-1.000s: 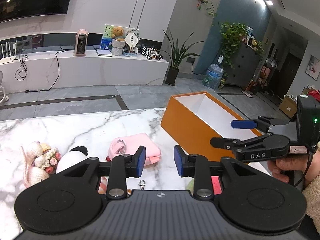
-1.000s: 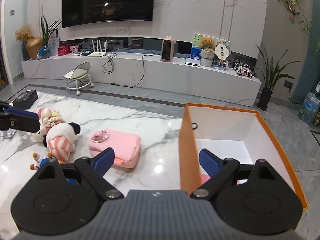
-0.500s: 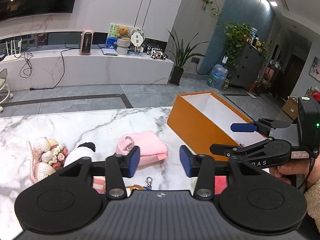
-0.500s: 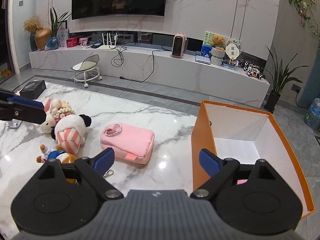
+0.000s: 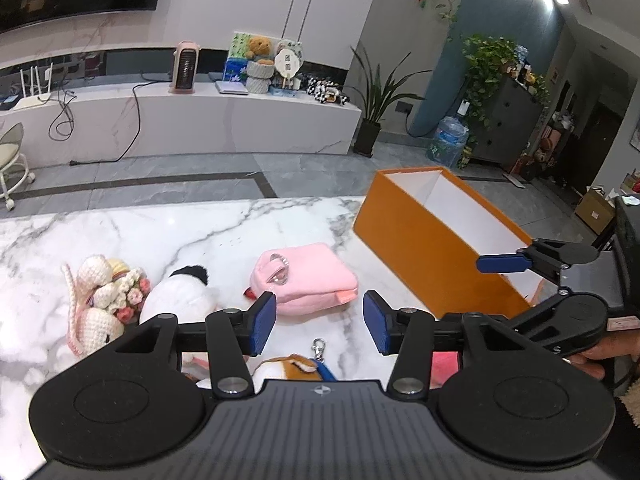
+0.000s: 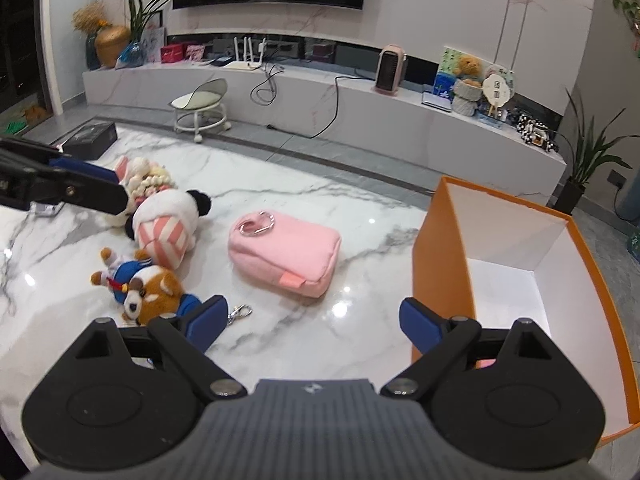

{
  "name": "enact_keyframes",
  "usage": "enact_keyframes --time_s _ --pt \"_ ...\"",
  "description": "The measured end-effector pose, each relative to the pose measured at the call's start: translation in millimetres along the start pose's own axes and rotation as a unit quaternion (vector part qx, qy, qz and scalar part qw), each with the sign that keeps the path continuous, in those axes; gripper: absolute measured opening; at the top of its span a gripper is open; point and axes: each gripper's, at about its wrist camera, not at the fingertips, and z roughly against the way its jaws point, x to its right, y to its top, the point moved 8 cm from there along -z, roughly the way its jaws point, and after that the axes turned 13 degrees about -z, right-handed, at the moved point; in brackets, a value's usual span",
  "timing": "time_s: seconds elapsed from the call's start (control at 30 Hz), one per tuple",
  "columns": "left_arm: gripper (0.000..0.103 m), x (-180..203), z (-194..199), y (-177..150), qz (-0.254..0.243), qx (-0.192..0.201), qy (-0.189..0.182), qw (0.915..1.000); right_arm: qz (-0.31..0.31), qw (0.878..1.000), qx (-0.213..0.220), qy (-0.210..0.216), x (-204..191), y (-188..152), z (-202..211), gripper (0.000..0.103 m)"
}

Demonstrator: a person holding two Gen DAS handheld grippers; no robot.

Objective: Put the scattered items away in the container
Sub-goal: 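Grasp the red panda plush with the left tool while the right tool grasps the pink pom-pom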

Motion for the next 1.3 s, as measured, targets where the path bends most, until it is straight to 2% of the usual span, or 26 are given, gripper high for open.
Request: enact_keyframes --time_s 0.13,0.23,0.53,0.8,0.93,1.0,1.13,1.3 --pt "0.057 -10 -3 -6 0.004 -0.011 0.007 0.9999 0.001 1.000 -0.016 -0.005 -1 -5 -3 0.094" --pt "0.064 -17 -4 -10 0.011 -0.017 0.010 0.9998 0.000 1.000 -0.027 -0.007 0 -8 -6 0.095" --pt "0.067 -35 -13 -32 0.021 -0.053 0.018 0.9982 -0.005 0.998 -0.057 -0.028 8 -18 -15 0.096" --pt "0.068 -42 -24 -46 0.032 -0.073 0.022 0.9965 0.001 0.997 -0.074 -0.027 8 -28 -19 0.096" --pt "0.069 -31 -33 -53 0.017 -0.091 0.014 0.9956 0.022 0.995 -0.095 -0.035 4 -40 -25 0.096" --pt "0.074 -27 -38 -58 0.007 -0.101 0.012 0.9948 0.031 0.994 -0.099 -0.040 3 -44 -28 0.096" --pt "0.076 -25 -48 -70 -0.013 -0.124 0.015 0.9921 0.037 0.993 -0.104 -0.039 1 -48 -29 0.096" --pt "0.080 -26 -53 -77 -0.043 -0.104 0.005 0.9937 0.034 0.994 -0.099 -0.034 2 -46 -26 0.096"
